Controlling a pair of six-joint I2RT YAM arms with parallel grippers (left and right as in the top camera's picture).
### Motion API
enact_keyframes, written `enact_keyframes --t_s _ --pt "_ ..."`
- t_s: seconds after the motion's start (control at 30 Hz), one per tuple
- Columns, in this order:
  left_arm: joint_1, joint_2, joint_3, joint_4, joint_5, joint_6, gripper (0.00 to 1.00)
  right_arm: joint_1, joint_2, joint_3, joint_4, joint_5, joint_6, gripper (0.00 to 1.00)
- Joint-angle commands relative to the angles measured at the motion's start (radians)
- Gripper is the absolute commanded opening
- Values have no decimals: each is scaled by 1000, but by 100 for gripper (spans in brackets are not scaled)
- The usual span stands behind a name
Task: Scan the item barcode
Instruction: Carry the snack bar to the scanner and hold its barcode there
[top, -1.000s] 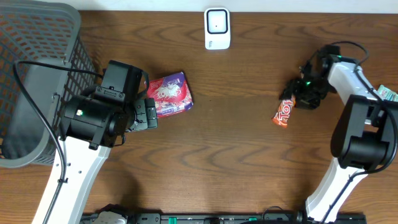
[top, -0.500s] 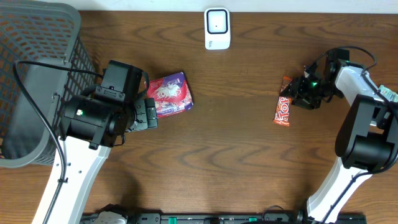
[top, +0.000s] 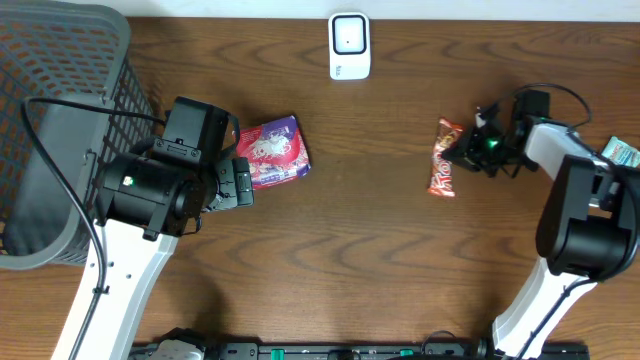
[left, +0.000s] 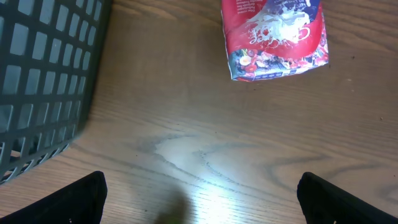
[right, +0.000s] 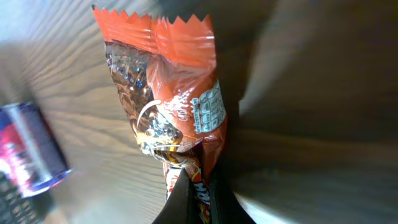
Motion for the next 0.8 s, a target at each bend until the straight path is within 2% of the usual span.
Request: enact_keyframes --t_s 0.0,0.1,0.17,0.27,0.37,0.47,0.57,0.77 --pt "5 0 -4 -4 -3 2 98 43 61 -29 25 -68 53 1" --pt "5 0 -4 -4 -3 2 98 51 61 -10 102 -241 134 1" --pt "5 0 -4 -4 -3 2 98 52 61 -3 230 -415 236 1" --pt "5 0 -4 -4 -3 2 98 58 61 -3 521 -555 536 1" --pt "5 0 -4 -4 -3 2 98 77 61 -3 843 -552 803 1" --pt "5 0 -4 -4 -3 2 98 107 61 -3 1122 -473 1030 1" --pt "5 0 -4 -4 -3 2 98 151 61 -3 1301 -315 1153 1" --pt "5 0 -4 -4 -3 2 98 315 61 -2 1326 146 1160 1"
